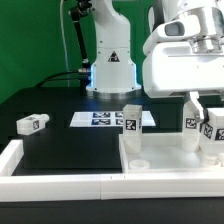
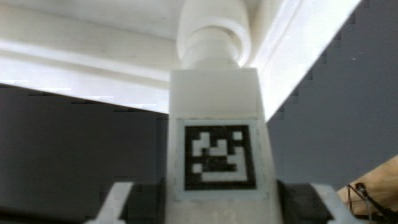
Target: Assemble square table
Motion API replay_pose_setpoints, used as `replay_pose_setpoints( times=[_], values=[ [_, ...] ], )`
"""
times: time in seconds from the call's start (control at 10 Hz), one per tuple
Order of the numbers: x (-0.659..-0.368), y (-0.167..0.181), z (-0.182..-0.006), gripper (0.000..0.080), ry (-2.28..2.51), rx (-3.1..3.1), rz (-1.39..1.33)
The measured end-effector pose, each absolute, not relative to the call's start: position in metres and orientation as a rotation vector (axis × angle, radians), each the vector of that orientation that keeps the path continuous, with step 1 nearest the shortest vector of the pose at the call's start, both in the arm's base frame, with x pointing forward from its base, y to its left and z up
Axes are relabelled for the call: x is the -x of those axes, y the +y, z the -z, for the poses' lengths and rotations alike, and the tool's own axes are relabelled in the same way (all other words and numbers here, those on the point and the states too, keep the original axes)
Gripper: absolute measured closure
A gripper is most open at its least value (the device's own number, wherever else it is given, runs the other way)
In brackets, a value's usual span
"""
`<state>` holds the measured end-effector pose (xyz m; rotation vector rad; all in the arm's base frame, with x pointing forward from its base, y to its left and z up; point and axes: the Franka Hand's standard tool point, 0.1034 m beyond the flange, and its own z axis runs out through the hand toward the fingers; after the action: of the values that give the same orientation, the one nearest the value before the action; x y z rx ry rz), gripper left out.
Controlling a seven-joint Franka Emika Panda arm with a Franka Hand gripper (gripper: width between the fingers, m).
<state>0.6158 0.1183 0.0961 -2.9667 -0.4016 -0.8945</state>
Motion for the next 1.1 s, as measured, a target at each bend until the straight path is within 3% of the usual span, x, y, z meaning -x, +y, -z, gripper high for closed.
replay_pose_setpoints(
  times=[0.4,0.6,0.7,1.1],
  values=[
    [-0.6147,0.1195,-0.0928,0.0509,-0.404,2.968,0.887],
    [-0.6147,0.1195,-0.0927,0.0265,-0.405,2.968,0.887],
    [-0.6147,0.1195,-0.0927,0.0186,-0.405,2.968,0.887],
    [-0.6147,0.1195,-0.0927,0.0152,-0.405,2.968,0.887]
  ],
)
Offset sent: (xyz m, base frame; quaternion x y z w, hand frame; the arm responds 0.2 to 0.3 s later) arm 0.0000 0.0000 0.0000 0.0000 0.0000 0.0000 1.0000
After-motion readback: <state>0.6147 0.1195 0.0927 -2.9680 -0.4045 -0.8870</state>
